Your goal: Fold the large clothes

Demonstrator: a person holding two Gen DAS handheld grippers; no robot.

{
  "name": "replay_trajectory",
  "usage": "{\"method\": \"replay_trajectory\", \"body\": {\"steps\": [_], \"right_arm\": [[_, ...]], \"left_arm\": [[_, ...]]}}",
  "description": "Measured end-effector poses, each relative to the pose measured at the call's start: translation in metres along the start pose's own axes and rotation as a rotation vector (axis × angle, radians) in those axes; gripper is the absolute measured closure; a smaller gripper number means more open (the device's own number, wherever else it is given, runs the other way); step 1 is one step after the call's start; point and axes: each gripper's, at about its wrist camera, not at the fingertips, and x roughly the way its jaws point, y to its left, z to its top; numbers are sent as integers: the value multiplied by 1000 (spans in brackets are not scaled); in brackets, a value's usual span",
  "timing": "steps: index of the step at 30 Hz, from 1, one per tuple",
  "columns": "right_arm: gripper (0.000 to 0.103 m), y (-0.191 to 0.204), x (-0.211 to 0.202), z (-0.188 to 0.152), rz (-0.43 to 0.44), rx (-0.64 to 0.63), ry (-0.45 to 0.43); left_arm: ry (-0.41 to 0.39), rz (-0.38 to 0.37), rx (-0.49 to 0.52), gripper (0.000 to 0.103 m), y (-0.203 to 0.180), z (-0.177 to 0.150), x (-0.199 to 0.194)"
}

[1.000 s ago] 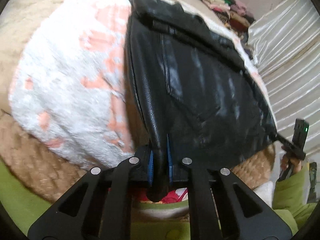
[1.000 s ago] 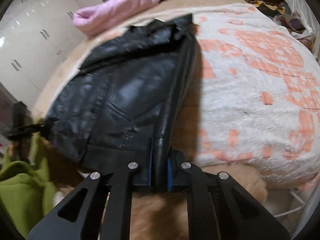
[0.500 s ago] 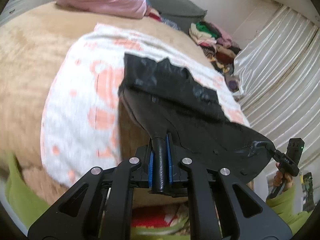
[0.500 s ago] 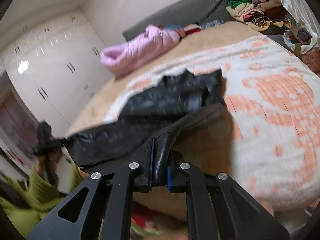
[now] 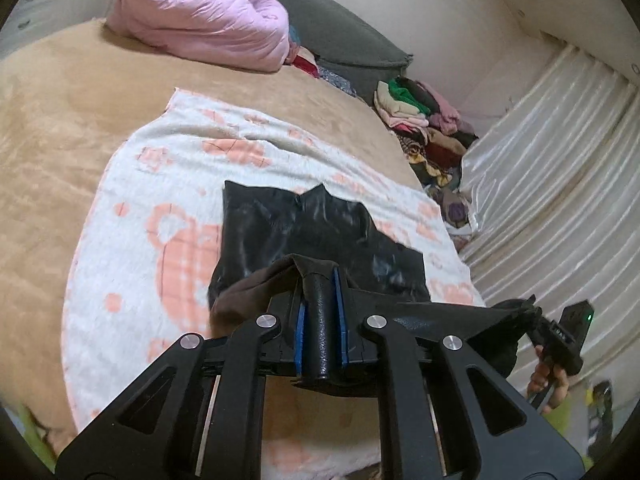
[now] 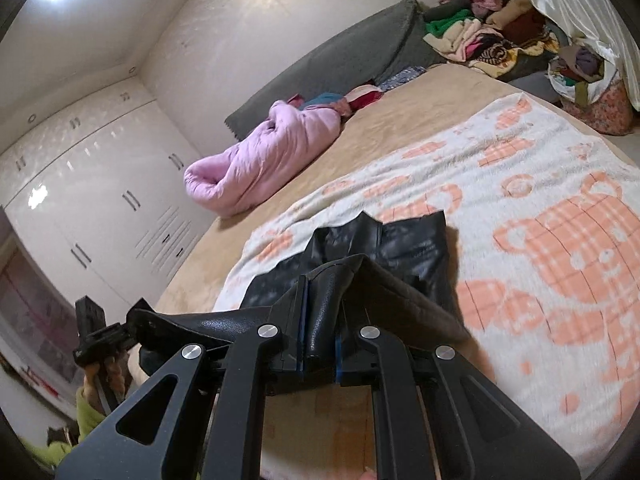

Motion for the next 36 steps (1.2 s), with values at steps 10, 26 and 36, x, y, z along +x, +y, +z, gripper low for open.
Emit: {"method": "replay_trajectory", "body": {"steps": [10, 26, 36], "right_arm": [[94, -28, 63, 41, -16, 90, 33], [89, -68, 134, 60, -103, 163, 101], [85, -89, 160, 56, -140, 181, 120]], "left_arm": [[26, 45, -29, 95, 3, 46, 56], [97, 121, -76, 94, 38, 64, 124], [111, 140, -85, 91, 52, 64, 153]]}}
